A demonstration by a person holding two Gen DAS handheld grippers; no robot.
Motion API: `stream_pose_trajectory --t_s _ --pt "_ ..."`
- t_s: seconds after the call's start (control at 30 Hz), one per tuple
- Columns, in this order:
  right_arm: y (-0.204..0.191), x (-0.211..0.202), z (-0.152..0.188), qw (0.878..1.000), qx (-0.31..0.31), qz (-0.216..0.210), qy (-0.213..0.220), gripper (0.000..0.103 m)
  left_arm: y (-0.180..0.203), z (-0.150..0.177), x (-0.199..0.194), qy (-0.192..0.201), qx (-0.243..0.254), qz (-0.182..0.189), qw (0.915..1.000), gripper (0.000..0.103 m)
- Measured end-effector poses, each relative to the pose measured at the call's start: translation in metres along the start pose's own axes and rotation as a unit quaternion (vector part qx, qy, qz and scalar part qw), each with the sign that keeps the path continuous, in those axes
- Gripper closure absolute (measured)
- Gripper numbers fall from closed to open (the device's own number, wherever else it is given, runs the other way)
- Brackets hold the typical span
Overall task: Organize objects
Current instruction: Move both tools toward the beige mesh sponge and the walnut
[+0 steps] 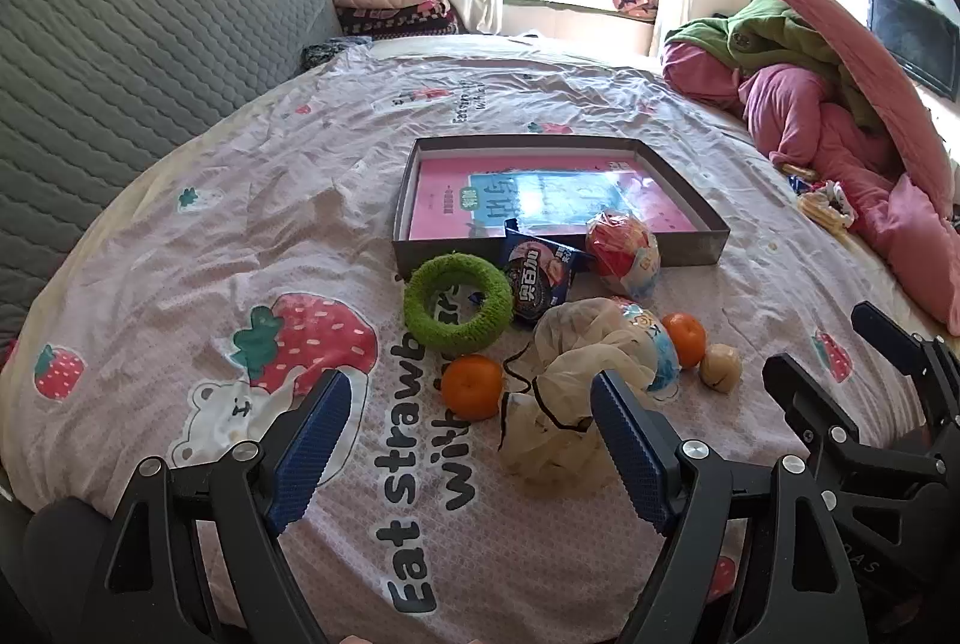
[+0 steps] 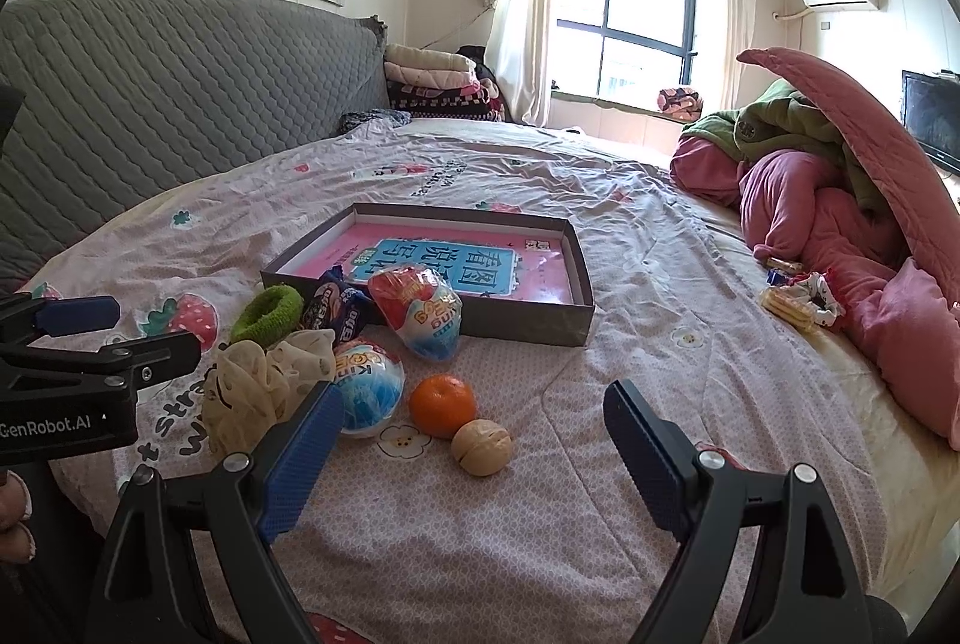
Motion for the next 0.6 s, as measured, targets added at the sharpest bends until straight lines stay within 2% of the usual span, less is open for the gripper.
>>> stream_pose_trajectory --t_s 0.6 --pt "0.0035 -0.0015 0.0086 1.000 0.001 -0.005 -0.015 0.015 0.0042 0.0092 0.0029 -0.026 0.003 0.028 0.9993 0.020"
Point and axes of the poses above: each gripper's, at about its wrist camera, not at the fingertips, and x roughly the way its jaws point, y to its right, z to its underside, the point moved 4 cm from there along x, roughly the way its jaws point, and after that the axes turned 11 degrees about -z, right-handed, at the moved point
